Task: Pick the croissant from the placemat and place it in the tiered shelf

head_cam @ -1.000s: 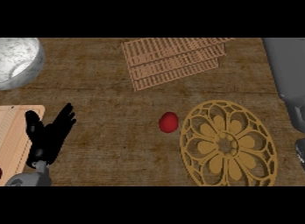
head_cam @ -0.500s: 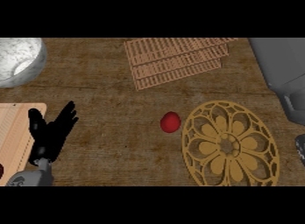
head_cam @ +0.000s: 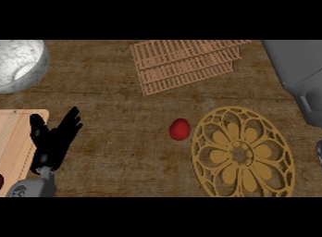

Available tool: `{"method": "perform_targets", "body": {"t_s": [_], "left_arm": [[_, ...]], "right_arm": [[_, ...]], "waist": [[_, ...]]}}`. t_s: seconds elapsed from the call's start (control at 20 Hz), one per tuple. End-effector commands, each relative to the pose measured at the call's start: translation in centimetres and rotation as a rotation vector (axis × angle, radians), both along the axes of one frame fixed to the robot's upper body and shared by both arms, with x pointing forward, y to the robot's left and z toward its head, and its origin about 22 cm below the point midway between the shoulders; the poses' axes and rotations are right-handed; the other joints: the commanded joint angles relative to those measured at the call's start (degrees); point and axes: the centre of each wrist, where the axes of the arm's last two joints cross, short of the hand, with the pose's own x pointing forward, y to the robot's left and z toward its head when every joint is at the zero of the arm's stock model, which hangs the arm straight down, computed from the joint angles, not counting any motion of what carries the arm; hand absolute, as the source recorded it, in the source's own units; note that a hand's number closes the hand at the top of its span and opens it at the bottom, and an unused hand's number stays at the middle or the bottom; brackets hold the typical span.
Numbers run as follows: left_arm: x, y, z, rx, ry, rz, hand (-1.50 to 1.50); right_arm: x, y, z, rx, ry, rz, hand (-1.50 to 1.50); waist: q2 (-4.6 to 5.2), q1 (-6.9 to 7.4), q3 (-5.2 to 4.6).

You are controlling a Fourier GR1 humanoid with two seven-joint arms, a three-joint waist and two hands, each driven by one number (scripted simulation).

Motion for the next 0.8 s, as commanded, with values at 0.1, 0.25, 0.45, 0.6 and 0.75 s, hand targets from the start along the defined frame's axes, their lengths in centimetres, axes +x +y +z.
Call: {"method": "perform_targets", "body": {"t_s": [0.1, 0.25, 0.45, 0.6, 0.75], "left_arm": [[0.6, -0.3, 0.6, -0.015, 0.008, 0.005, 0.0], [0.9, -1.5, 1.2, -0.017, -0.001, 0.003, 0.0], [1.2, -0.5, 0.6, 0.004, 0.016, -0.016, 0.0], [0.3, -0.8, -0.6, -0.024, 0.012, -0.001, 0.0], [0.5, -0.8, 0.1, -0.004, 0.004, -0.012, 0.0]], "right_arm": [[0.2, 0.1, 0.5, 0.092, 0.031, -0.053, 1.5], [0.5, -1.1, -0.3, 0.255, 0.037, -0.096, -1.5], [0.5, -2.2, 1.4, 0.382, 0.063, -0.079, -1.5], [0.4, -1.0, 1.6, 0.516, 0.095, -0.05, -1.5], [0.7, -3.9, 1.5, 0.654, 0.088, -0.069, -1.5]], "waist": [[-0.02, -0.19, -0.11], [0.18, 0.29, -0.08], [0.55, 0.56, -0.12], [0.29, 0.36, -0.13], [0.45, 0.59, -0.09]]}}
